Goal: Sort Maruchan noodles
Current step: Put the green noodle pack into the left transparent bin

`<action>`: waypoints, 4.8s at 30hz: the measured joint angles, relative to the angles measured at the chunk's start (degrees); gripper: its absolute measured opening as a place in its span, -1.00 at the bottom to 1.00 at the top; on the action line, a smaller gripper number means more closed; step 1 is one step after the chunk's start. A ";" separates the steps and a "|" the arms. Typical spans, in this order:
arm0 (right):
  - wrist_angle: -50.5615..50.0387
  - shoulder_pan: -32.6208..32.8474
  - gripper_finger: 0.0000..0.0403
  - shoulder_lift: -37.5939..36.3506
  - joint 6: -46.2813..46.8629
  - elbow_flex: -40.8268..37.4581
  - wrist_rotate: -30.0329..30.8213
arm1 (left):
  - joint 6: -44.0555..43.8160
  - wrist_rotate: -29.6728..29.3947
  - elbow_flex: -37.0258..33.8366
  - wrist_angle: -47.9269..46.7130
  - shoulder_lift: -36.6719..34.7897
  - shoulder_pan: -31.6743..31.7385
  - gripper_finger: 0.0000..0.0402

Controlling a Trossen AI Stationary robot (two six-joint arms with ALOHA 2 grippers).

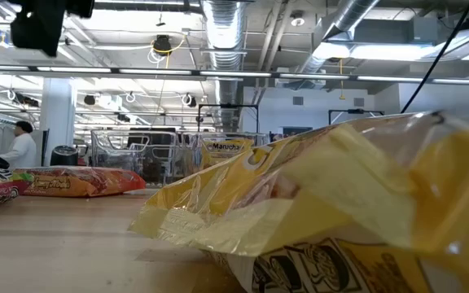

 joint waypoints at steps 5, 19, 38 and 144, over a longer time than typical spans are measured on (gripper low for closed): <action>0.08 2.38 -0.49 0.14 0.63 -4.71 0.00 | -0.70 4.73 -6.25 1.16 0.00 -0.02 -0.17; 1.15 4.20 -0.49 0.17 4.92 -14.54 -0.40 | -3.13 11.24 -20.06 12.89 0.04 -0.51 -0.17; 3.07 4.09 -0.49 0.15 3.80 -15.44 -0.46 | -15.65 14.32 -35.12 34.03 0.50 -9.68 -0.17; 34.73 -9.92 -0.50 26.75 -5.88 -15.47 -42.34 | -20.24 6.23 -38.22 78.93 20.17 -19.37 -1.00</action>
